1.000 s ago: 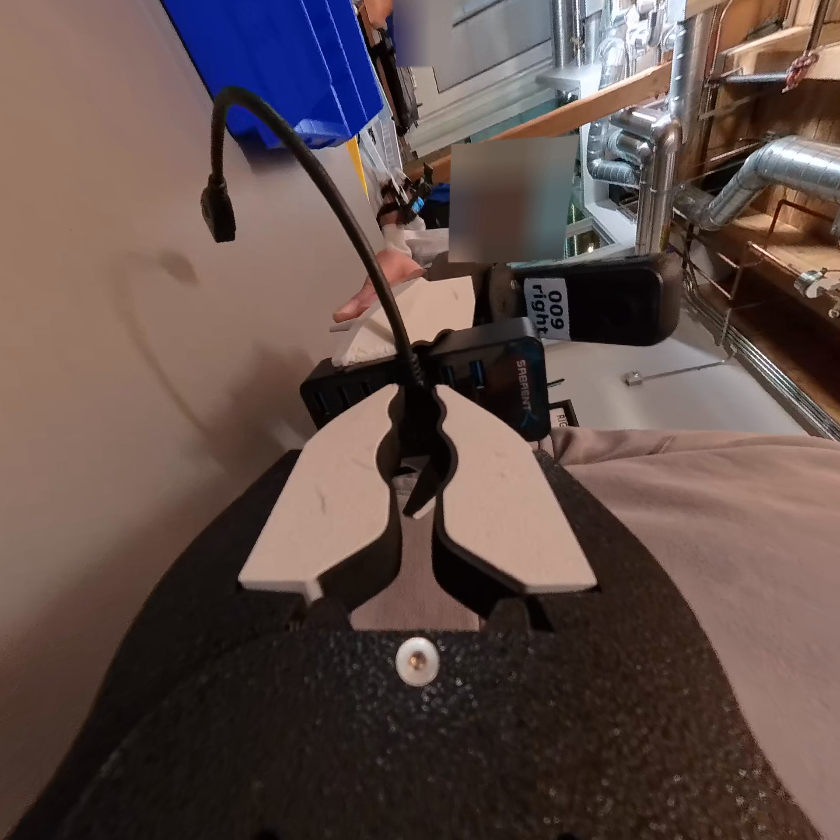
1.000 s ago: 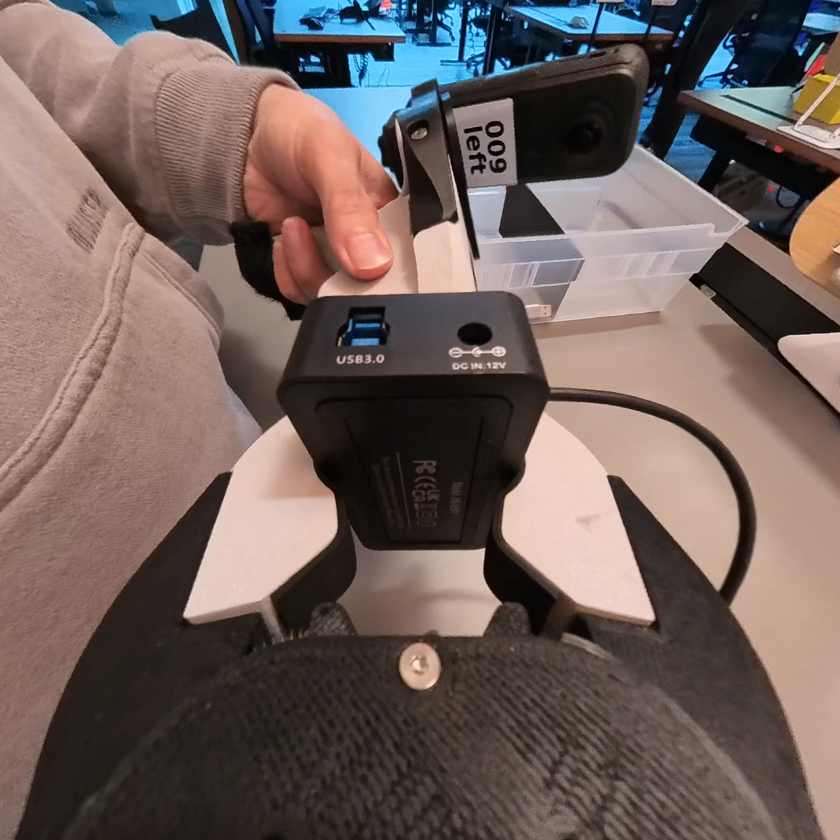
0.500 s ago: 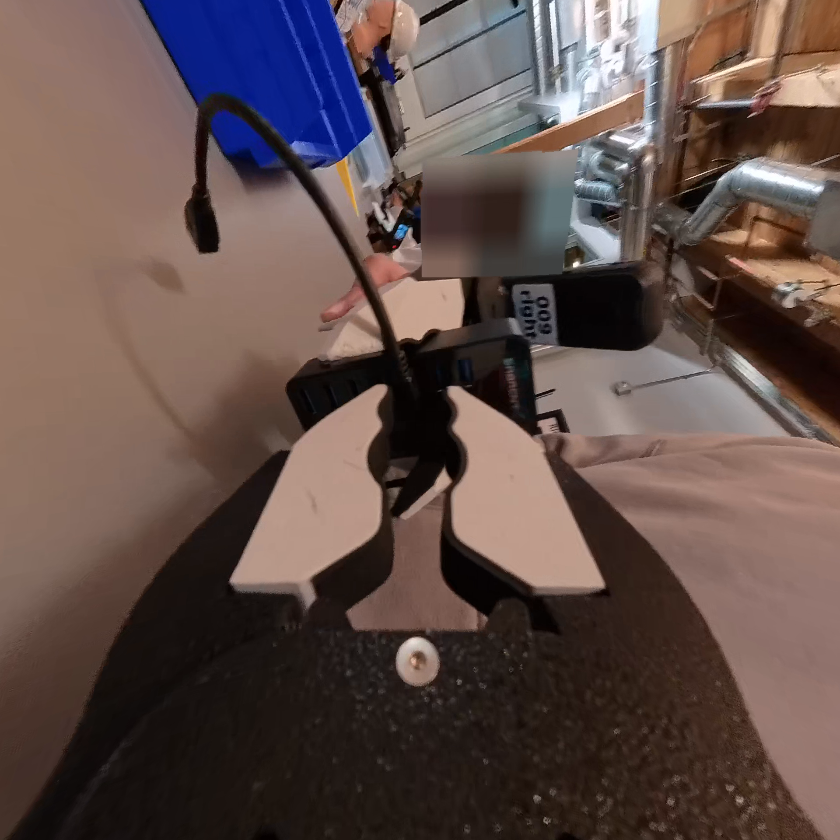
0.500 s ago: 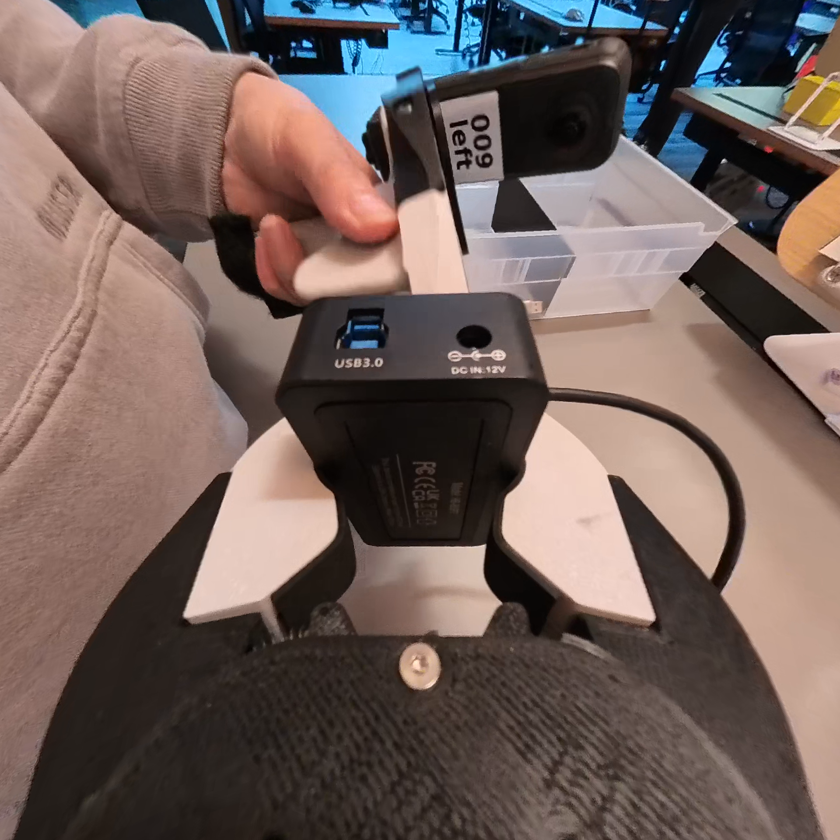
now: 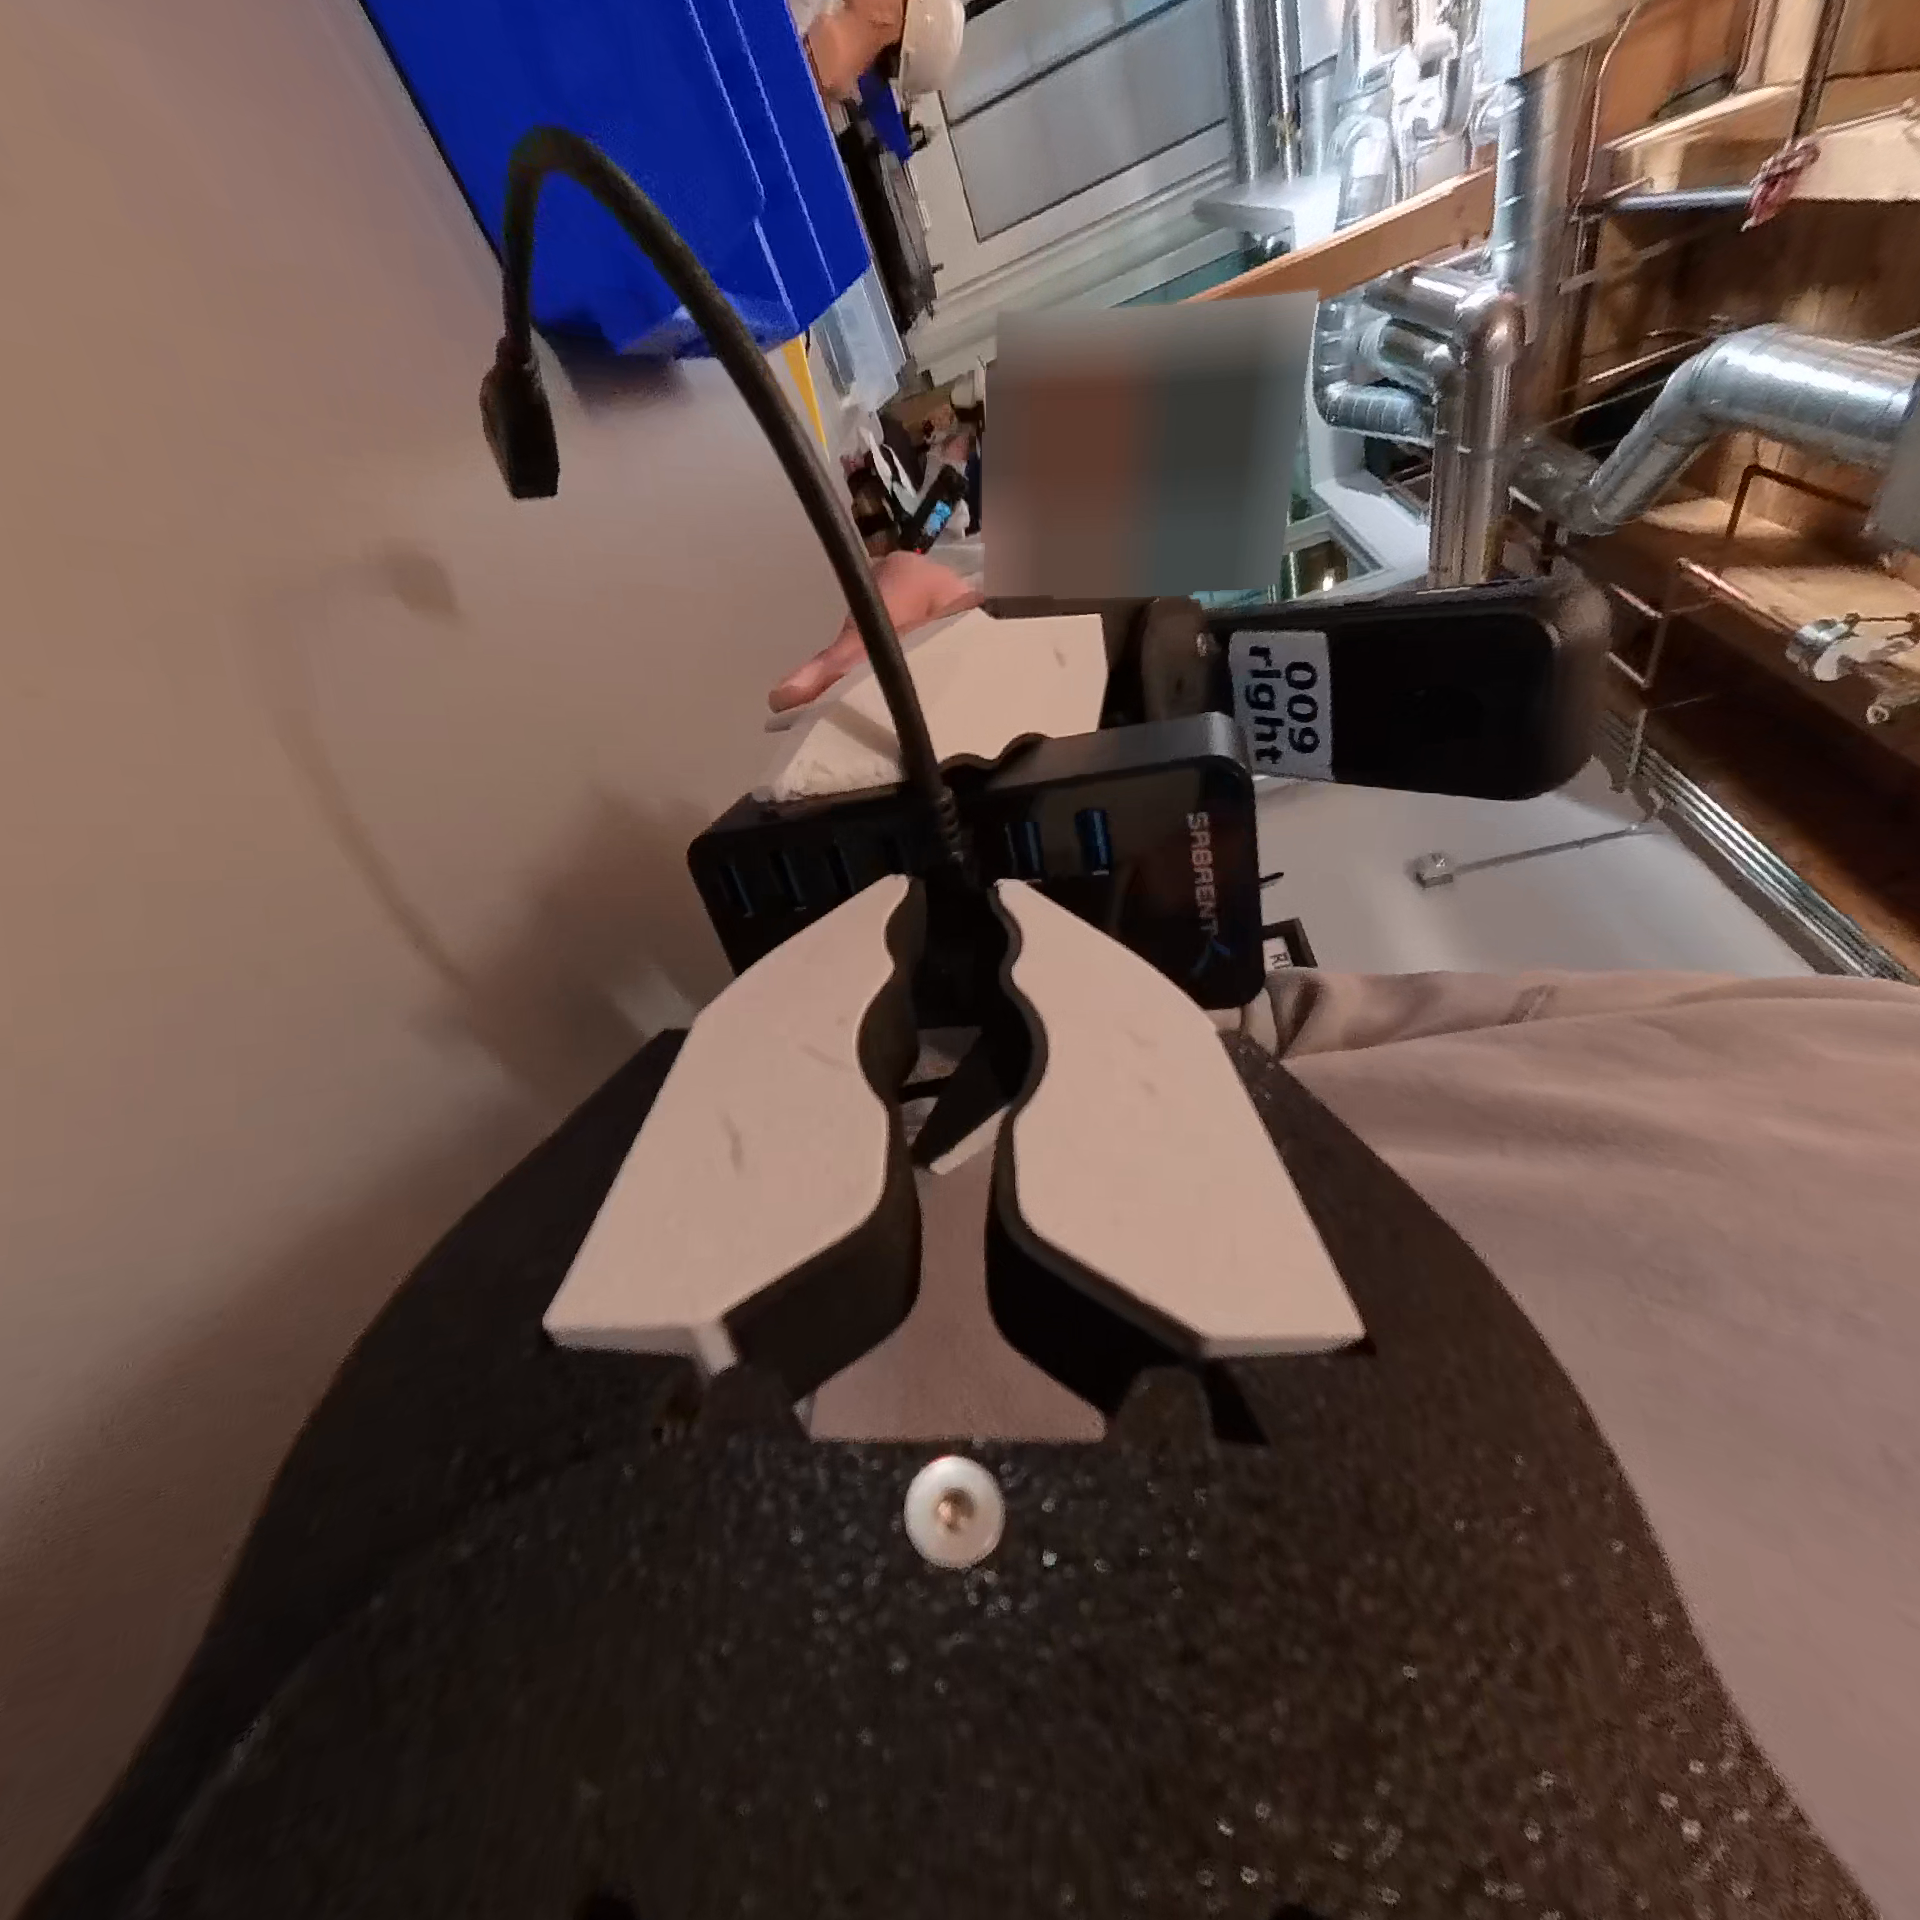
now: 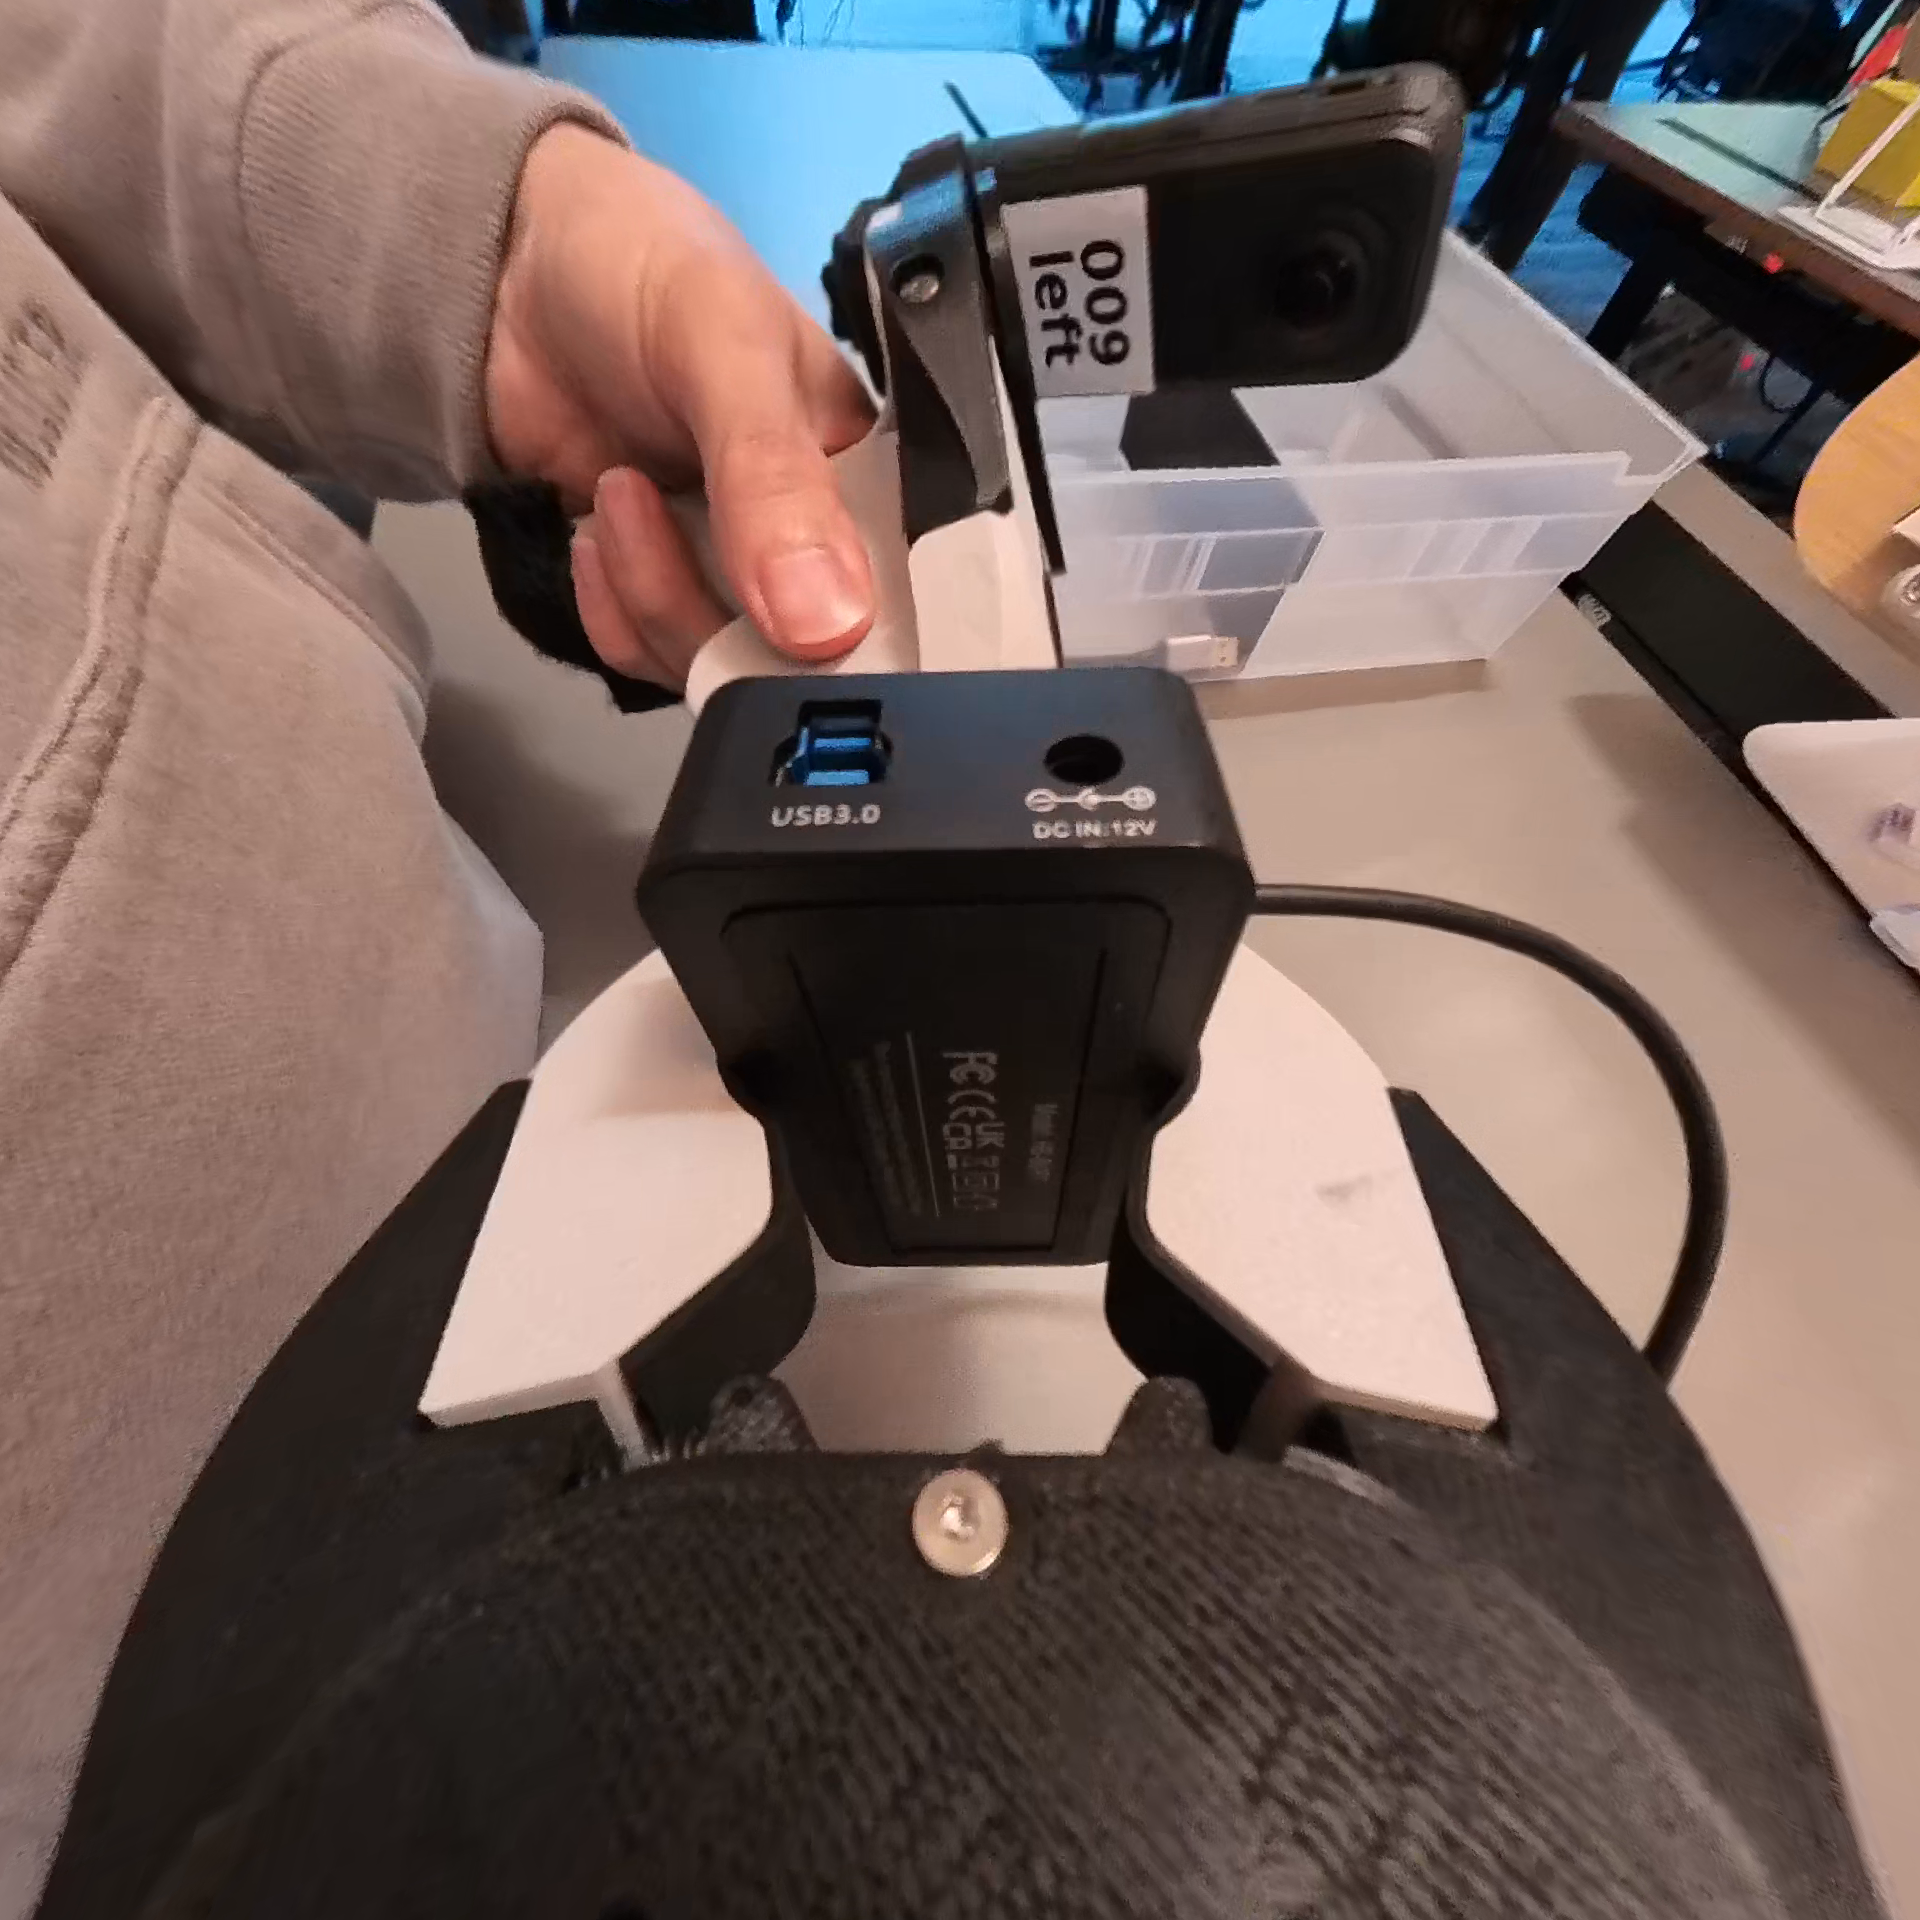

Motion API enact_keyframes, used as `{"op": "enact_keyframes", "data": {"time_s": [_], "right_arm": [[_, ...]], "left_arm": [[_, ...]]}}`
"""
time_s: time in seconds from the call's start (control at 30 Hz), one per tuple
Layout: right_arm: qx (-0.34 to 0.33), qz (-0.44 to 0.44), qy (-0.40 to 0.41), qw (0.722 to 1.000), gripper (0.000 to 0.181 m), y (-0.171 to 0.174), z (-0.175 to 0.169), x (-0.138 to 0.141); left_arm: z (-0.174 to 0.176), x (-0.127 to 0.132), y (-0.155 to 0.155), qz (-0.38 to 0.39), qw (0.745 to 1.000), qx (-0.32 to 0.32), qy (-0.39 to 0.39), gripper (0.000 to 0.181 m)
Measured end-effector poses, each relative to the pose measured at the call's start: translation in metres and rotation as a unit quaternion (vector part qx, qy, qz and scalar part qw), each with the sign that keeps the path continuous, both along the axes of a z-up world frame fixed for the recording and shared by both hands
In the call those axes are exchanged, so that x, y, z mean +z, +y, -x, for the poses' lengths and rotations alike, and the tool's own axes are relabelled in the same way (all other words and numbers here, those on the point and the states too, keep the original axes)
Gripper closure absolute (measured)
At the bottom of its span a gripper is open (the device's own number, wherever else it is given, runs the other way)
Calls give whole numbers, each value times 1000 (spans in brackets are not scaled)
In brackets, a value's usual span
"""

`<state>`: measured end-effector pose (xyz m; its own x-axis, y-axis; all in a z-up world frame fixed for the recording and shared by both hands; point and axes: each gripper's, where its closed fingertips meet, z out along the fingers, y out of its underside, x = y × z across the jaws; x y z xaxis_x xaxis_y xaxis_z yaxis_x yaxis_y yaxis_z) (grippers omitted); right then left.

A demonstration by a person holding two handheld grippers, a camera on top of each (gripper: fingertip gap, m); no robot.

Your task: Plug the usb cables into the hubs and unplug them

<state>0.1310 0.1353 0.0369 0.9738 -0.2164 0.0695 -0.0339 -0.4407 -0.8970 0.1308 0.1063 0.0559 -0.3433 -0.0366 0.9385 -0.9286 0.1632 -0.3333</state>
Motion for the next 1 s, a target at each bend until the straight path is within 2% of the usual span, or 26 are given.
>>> {"op": "enact_keyframes", "data": {"time_s": [0.07, 0.17, 0.23, 0.3, 0.37, 0.4, 0.47, 0.5, 0.57, 0.6, 0.67, 0.8, 0.93, 1.0], "right_arm": [[-7, -20, 5, 1000, 110, 1, -2, 3], [-2, 17, -2, 1000, 110, -2, -3, -7], [0, -6, 8, 1000, 110, -1, -2, -5], [1, 13, 4, 1000, 109, -2, -1, -11], [-11, 8, 14, 1000, 109, 0, -4, -12], [-14, 4, 22, 1000, 109, -1, -5, -12], [-20, 15, 40, 999, 109, -8, -6, -17], [-22, 19, 46, 999, 109, -12, -6, -19], [-13, 25, 64, 998, 109, -14, -2, -21], [-13, 29, 61, 998, 109, -14, -3, -21], [-2, 32, 62, 998, 109, -8, -1, -19], [16, 19, 58, 998, 110, 5, 4, -9], [20, 3, 62, 998, 109, 6, 7, -3], [14, -42, 54, 998, 108, 9, 4, 8]], "left_arm": [[-2, 1, -1, 7, 1000, 10, 11, 173], [-2, -6, -3, -8, 1000, 22, 10, 172], [-2, -6, -3, 5, 1000, 24, 19, 173], [-2, -10, -1, -14, 1000, 14, -16, 172], [-9, -10, 4, -48, 994, 30, -98, 170], [-18, -6, 10, -69, 982, 55, -165, 167], [-31, 14, 20, -90, 944, 100, -302, 144], [-29, 28, 20, -82, 925, 96, -359, 135], [-14, 42, 13, -72, 896, 43, -436, 130], [-7, 42, 9, -76, 887, 10, -456, 122], [5, 38, 0, -74, 875, -48, -476, 120], [11, 32, -13, -85, 846, -90, -519, 123], [12, 32, -17, -81, 833, -109, -536, 123], [11, 42, -19, -57, 826, -89, -554, 124]]}}
